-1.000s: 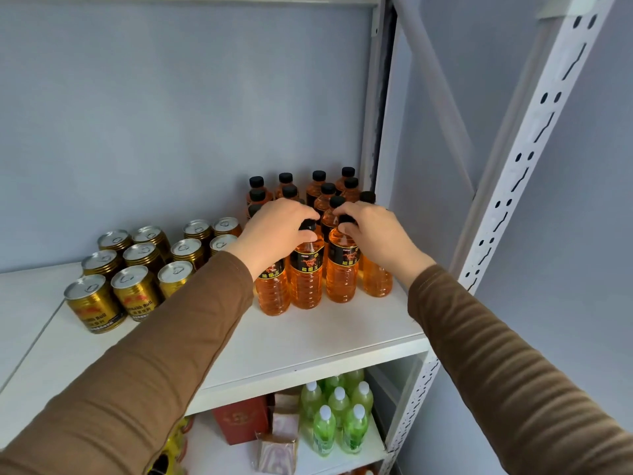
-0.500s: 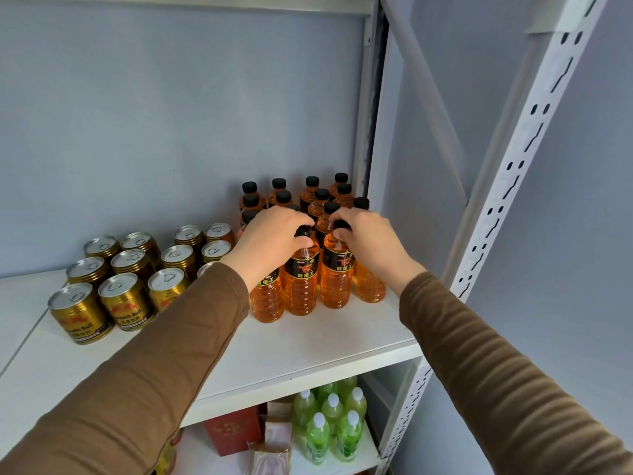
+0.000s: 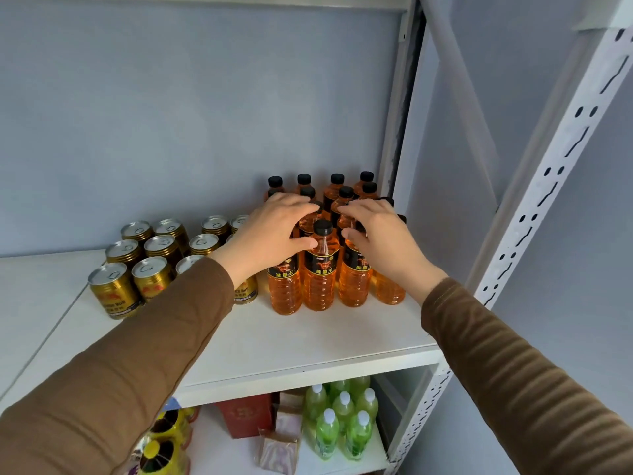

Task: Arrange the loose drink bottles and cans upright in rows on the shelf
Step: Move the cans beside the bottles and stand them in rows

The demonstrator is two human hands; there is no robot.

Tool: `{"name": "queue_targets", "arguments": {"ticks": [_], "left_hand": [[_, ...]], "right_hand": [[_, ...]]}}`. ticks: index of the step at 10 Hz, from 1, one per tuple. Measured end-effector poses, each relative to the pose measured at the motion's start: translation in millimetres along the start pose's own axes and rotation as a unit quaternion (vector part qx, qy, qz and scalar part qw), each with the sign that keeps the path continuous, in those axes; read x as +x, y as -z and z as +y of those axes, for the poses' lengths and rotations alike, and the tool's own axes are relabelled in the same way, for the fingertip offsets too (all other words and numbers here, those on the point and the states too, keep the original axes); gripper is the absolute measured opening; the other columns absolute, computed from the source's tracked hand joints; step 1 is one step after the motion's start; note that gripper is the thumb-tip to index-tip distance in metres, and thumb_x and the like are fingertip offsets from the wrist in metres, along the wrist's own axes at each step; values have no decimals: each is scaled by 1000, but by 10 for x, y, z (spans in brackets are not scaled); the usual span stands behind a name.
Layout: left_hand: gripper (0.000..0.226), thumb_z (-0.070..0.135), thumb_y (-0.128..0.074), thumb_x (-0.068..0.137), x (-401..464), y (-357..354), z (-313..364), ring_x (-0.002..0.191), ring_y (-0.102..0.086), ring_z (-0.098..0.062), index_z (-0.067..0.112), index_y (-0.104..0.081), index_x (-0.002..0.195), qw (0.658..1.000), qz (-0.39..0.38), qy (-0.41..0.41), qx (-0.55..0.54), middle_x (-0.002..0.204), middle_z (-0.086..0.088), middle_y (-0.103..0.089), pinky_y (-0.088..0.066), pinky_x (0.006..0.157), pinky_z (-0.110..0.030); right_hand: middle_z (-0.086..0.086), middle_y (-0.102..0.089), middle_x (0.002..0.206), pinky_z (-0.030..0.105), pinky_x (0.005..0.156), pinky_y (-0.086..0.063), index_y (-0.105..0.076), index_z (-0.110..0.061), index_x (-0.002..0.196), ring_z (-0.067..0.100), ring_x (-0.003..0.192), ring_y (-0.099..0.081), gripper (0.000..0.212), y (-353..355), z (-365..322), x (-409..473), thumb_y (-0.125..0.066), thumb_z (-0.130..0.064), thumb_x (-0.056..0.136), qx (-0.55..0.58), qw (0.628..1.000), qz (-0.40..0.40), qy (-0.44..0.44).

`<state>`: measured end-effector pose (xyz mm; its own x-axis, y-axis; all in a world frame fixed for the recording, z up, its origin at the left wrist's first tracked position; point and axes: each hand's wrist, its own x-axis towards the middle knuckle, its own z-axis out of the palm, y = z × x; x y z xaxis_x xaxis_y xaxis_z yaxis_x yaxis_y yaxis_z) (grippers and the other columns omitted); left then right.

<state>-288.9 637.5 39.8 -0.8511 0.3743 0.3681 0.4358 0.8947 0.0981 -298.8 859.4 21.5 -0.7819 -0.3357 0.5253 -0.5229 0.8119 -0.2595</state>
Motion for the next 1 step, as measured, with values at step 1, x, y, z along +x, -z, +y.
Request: {"name": "queue_targets", "arguments": {"ticks": [1], "left_hand": [[69,50,-63,91,-144,124,-58,147,-22,-16,32,-37,152,999,6,13,-30,160,7,-30,-24,117,-41]], "right_hand": [[-1,-52,143,35,107,-38,-50,-23,143,20,137,-36,46,66,-113,19,-58,-27,97,14,999,4,35]]}}
